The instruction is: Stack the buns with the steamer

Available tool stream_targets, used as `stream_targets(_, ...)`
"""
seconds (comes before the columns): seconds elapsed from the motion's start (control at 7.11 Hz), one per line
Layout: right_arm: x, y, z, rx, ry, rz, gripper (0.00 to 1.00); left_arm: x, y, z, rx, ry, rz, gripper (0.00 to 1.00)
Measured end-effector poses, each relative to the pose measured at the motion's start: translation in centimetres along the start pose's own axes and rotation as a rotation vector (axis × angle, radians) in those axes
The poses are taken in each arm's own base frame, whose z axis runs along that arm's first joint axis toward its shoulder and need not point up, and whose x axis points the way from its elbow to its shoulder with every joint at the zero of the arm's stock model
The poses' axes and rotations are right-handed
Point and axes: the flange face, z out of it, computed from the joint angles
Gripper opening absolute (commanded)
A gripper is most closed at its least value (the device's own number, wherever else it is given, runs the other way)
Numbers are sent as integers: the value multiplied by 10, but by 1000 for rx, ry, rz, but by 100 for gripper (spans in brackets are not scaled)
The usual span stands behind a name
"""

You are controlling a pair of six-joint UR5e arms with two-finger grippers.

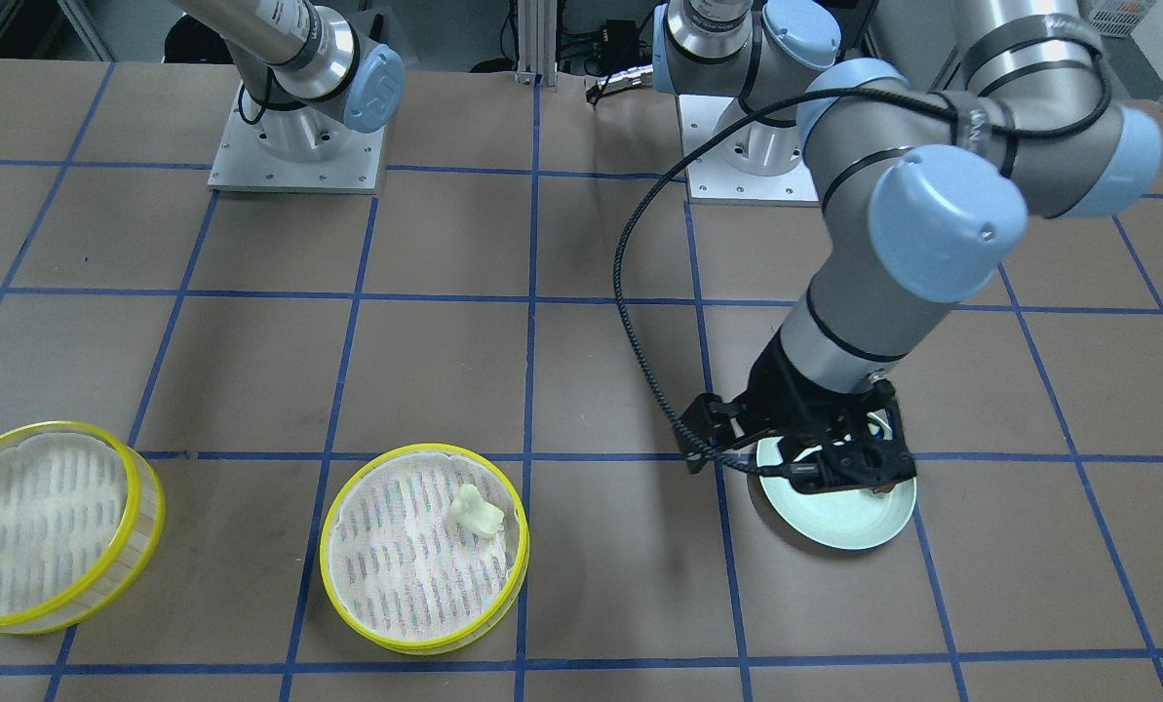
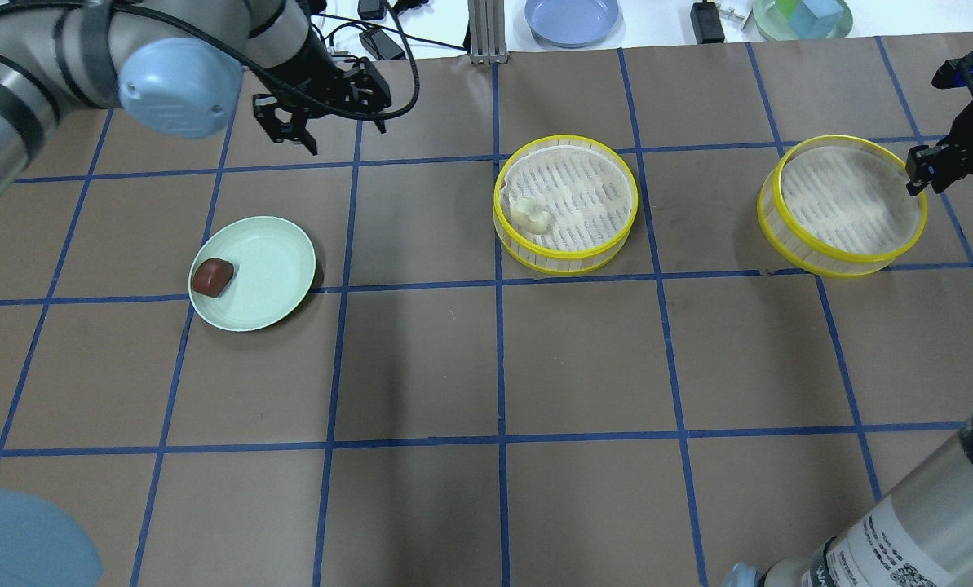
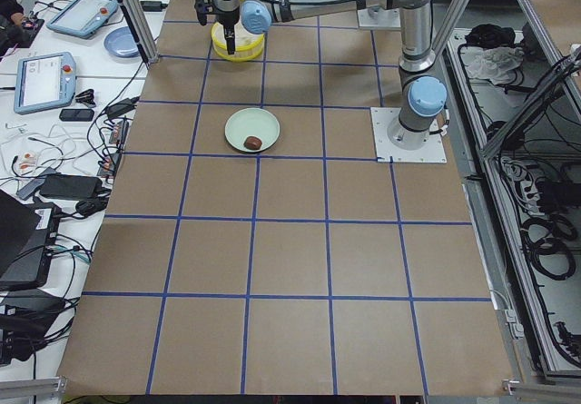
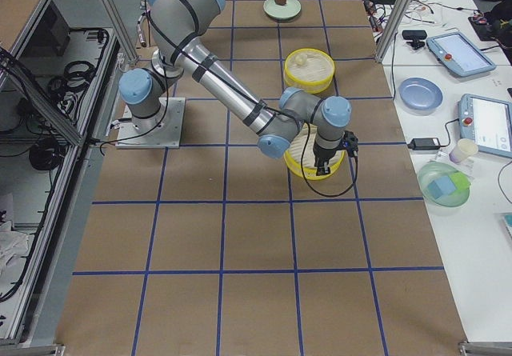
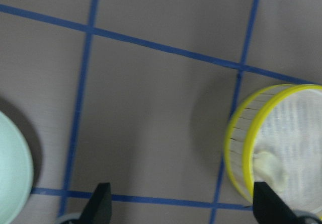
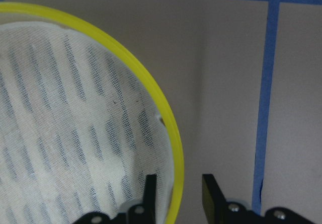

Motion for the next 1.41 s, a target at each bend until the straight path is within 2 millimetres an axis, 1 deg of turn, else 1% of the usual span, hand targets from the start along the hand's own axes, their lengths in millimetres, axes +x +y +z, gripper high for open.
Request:
stream_targets(0.14, 0, 0, 2, -2, -3, 0, 42, -35, 5, -7, -48, -73, 69, 100)
stream_targets(0.28, -1, 1, 8, -10, -9, -2, 32, -72, 7, -2, -96, -105, 134, 100)
stream_targets(0.42, -1, 0, 17, -21, -15, -4, 0, -106, 7, 13, -146, -108, 211, 100)
stream_targets(0.56, 0, 0, 23, -29, -17, -8, 0, -136, 10, 36, -197, -92, 284, 100)
stream_targets(0.7, 0, 0, 25, -32, -17, -14, 0, -156, 15, 60, -223, -76, 337, 100)
stream_targets(0.84, 0, 1, 24, -31, -16, -18, 0, -168, 21, 84, -236, -66, 383, 100)
stream_targets(0.99, 0, 1, 20, -26, -14, -19, 0, -179, 26, 102, -256, -57, 401, 100)
stream_targets(1.13, -1, 1, 11, -16, -7, -16, 0, -189, 29, 117, -277, -45, 397, 100)
stream_targets(1.41, -10, 1, -18, 11, 10, 4, 0, -196, 30, 144, -317, -19, 387, 100)
